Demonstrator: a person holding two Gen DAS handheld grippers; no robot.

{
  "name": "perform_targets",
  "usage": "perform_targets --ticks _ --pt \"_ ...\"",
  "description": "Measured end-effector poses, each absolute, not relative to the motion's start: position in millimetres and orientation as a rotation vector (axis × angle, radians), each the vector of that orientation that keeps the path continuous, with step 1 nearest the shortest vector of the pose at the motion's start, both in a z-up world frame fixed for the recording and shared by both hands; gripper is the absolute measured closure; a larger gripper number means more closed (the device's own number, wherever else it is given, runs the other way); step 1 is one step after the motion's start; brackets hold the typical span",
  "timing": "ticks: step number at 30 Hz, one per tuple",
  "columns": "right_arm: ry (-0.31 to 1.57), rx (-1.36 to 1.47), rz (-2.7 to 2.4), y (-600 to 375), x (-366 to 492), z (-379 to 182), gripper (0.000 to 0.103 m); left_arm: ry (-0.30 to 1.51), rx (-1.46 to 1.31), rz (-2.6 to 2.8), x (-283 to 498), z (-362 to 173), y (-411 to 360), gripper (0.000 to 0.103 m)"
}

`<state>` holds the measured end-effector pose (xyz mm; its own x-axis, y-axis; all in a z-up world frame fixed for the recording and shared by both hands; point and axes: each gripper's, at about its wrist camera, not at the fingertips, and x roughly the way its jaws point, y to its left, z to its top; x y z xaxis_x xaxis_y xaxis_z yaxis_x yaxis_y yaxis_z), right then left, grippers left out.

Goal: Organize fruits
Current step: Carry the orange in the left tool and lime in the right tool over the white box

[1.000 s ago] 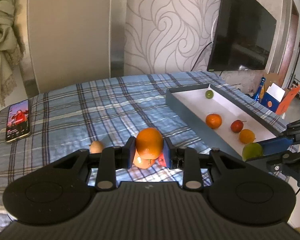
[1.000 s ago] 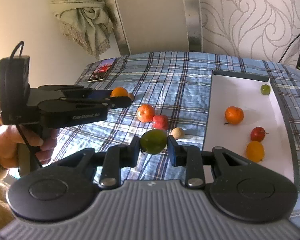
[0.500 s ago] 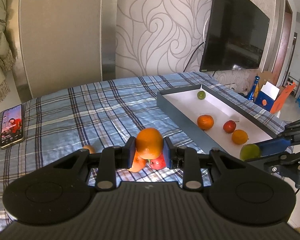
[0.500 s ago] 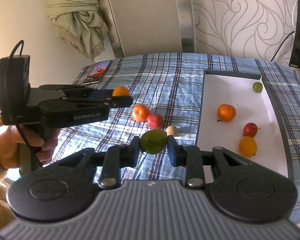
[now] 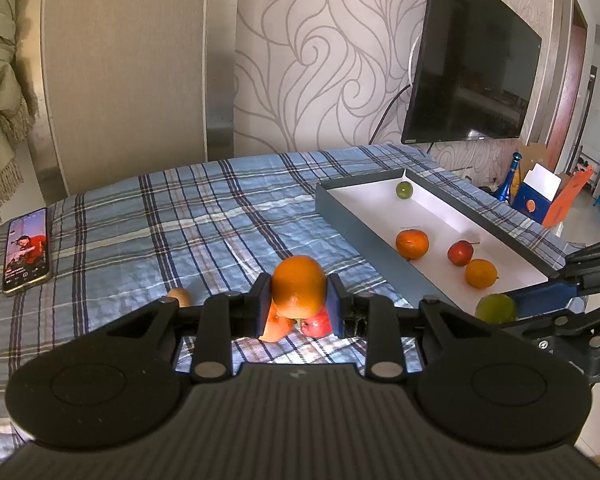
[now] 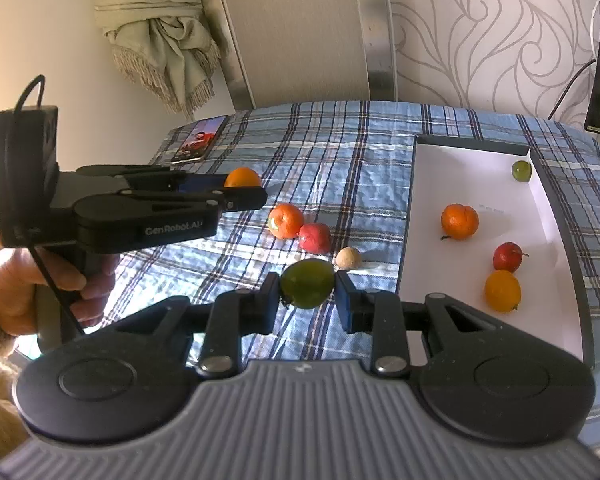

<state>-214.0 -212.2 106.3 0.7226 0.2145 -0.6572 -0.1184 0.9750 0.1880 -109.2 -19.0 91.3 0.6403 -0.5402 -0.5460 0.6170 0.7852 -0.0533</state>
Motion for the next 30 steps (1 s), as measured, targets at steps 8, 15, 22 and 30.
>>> perform_targets --ticks 8,15,22,30 --pt "0.742 0.146 0.176 -217 -215 105 0.071 0.575 0.145 -0.669 -111 92 -27 0.069" --pt "0.738 0.152 0.174 -223 -217 106 0.071 0.569 0.147 -0.684 -110 94 -40 0.069" --pt "0.73 0.159 0.163 -234 -219 107 0.071 0.561 0.149 -0.699 -111 97 -54 0.069" --pt "0.728 0.174 0.141 -250 -220 104 0.071 0.547 0.156 -0.737 -109 101 -79 0.069"
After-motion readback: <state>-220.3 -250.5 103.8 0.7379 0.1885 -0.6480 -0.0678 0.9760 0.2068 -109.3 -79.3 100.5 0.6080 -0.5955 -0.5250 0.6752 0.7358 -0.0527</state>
